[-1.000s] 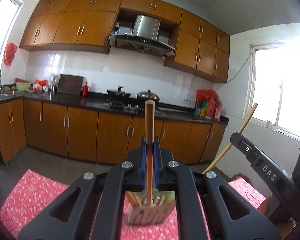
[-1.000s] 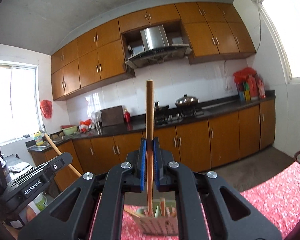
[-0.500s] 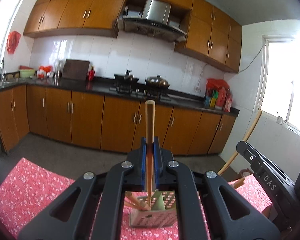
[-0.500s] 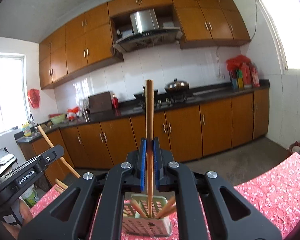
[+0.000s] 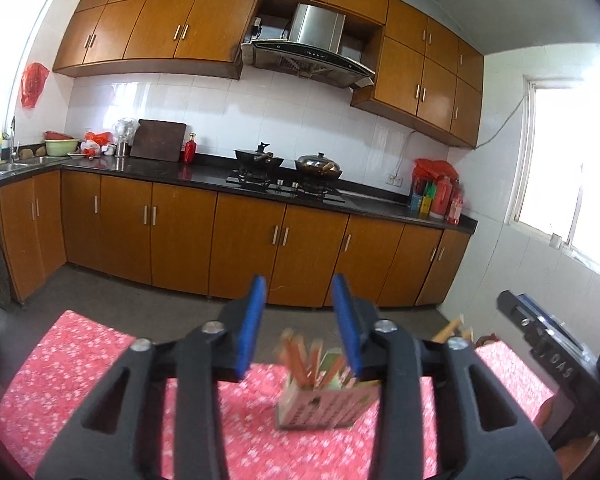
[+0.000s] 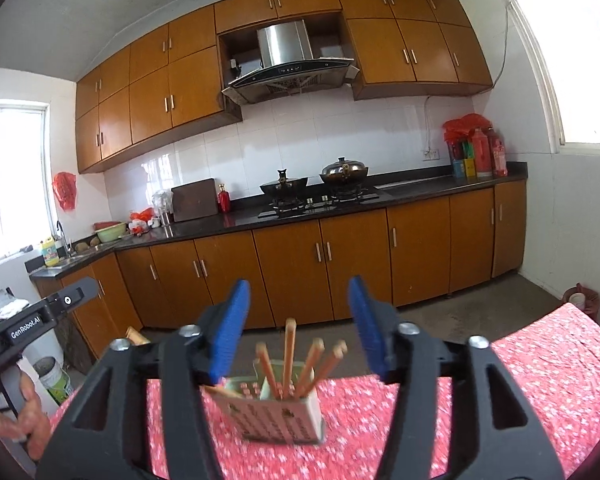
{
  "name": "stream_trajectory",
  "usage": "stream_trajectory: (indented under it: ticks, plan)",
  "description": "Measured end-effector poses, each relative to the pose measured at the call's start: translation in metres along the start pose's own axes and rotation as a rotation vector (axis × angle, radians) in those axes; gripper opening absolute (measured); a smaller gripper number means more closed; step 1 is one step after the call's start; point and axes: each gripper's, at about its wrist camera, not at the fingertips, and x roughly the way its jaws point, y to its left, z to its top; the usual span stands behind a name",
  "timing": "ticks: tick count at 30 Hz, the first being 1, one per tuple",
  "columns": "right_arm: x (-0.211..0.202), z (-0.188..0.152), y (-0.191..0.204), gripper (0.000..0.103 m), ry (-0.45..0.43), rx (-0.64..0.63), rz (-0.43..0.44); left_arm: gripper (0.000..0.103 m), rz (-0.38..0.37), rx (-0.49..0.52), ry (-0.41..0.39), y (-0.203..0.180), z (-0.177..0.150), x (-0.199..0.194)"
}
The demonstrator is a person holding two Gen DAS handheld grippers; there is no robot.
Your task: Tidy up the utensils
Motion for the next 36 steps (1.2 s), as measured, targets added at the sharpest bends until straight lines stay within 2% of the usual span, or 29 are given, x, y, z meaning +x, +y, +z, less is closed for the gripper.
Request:
stream_trajectory:
  ticks: [1, 3, 4, 6, 9, 12, 21, 25, 36]
  plan:
    - [-0.005, -0.003, 0.000, 0.073, 0.005, -0.007, -0.006, 0.048, 0.011, 0.014, 0.000, 0.001, -0.005, -0.007]
    - [-0.018, -0.013, 0.003, 0.085, 0.019, -0.027, -0.017, 0.063, 0.035, 0.046, -0.001, 0.005, -0.020, -0.025]
    - [-0.025, -0.019, 0.004, 0.090, 0.027, -0.038, -0.026, 0.067, 0.045, 0.064, 0.002, 0.007, -0.030, -0.034]
    - [-0.041, -0.036, 0.008, 0.098, 0.038, -0.072, -0.044, 0.084, 0.066, 0.097, 0.005, 0.009, -0.047, -0.050]
    - [-0.059, -0.058, 0.015, 0.101, 0.042, -0.115, -0.082, 0.098, 0.099, 0.148, 0.012, 0.009, -0.076, -0.074]
    - [-0.075, -0.080, 0.020, 0.101, 0.066, -0.139, -0.106, 0.099, 0.139, 0.187, 0.021, 0.009, -0.102, -0.093]
    - [-0.098, -0.128, 0.026, 0.101, 0.137, -0.136, -0.133, 0.099, 0.172, 0.182, 0.053, 0.011, -0.155, -0.128]
    - [-0.103, -0.146, 0.028, 0.101, 0.178, -0.144, -0.127, 0.099, 0.171, 0.176, 0.075, 0.012, -0.168, -0.130]
    - [-0.114, -0.172, 0.029, 0.101, 0.193, -0.151, -0.150, 0.099, 0.155, 0.164, 0.087, 0.009, -0.192, -0.134]
